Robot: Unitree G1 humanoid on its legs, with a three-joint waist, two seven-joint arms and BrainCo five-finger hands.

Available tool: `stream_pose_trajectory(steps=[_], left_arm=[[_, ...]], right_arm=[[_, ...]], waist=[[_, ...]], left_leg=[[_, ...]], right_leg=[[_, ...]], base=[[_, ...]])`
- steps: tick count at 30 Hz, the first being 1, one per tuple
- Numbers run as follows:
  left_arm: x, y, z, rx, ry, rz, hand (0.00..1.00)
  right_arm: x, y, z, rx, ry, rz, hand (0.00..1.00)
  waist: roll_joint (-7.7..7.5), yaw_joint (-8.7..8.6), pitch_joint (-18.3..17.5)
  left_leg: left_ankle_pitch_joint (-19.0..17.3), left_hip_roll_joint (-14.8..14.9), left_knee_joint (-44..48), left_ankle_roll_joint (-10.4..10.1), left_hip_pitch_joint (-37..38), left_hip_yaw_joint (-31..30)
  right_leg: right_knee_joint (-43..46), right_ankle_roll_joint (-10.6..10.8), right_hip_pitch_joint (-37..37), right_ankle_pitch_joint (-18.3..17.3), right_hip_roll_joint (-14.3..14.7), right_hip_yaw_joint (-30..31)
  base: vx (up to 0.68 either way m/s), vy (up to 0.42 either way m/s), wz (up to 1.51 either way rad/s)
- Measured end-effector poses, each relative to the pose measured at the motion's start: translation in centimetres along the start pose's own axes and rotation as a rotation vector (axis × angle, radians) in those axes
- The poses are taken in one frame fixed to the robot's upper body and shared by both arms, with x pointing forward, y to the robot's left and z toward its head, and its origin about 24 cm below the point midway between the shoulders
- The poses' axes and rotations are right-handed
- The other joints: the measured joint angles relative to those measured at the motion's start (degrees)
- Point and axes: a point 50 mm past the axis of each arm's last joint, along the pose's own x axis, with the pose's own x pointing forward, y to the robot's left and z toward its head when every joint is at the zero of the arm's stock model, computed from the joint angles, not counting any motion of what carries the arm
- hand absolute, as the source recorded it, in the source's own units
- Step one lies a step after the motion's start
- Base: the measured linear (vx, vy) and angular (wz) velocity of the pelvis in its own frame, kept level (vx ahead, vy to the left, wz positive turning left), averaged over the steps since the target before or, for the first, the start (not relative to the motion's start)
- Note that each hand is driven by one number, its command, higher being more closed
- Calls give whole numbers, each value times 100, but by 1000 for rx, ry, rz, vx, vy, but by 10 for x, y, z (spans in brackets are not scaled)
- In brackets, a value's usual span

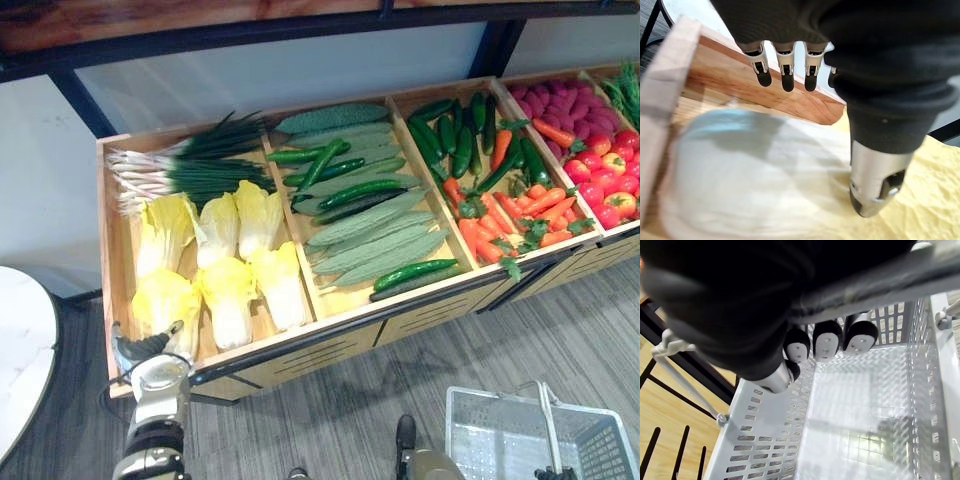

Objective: Pick vegetable in the basket

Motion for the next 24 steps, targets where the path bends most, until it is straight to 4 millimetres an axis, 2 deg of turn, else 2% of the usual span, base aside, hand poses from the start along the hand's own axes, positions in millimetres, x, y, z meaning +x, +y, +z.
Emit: stream_pose_trajectory(steps=[6, 14, 20, 24], left_arm=[[6, -5, 21, -3, -29, 2, 0], [17, -4, 53, 187, -151, 15, 0], [16, -9, 45, 236, -122, -28, 0], [7, -22, 30, 233, -93, -76, 0]], right_arm=[[3, 3, 15, -12, -60, 11, 100], [9, 0, 43, -25, -169, 10, 100], [12, -5, 49, -28, -189, -3, 100], [12, -5, 49, -29, -188, -4, 100]], waist=[[5, -3, 192], [39, -10, 521], [136, -16, 576], [145, -23, 580]], left_leg=[[-5, 3, 159, -4, -156, 71], [-31, 98, 381, -6, -510, 96], [-29, 142, 395, -7, -582, 201], [-29, 134, 371, -7, -573, 199]], right_leg=[[74, 2, -183, 6, -58, 61], [215, -65, -538, 55, -21, 95], [198, -88, -656, 72, 36, 175], [198, -78, -654, 80, 29, 161]], base=[[-6, -16, -5], [-67, -42, -3], [-32, -39, -9], [0, 0, 0]])
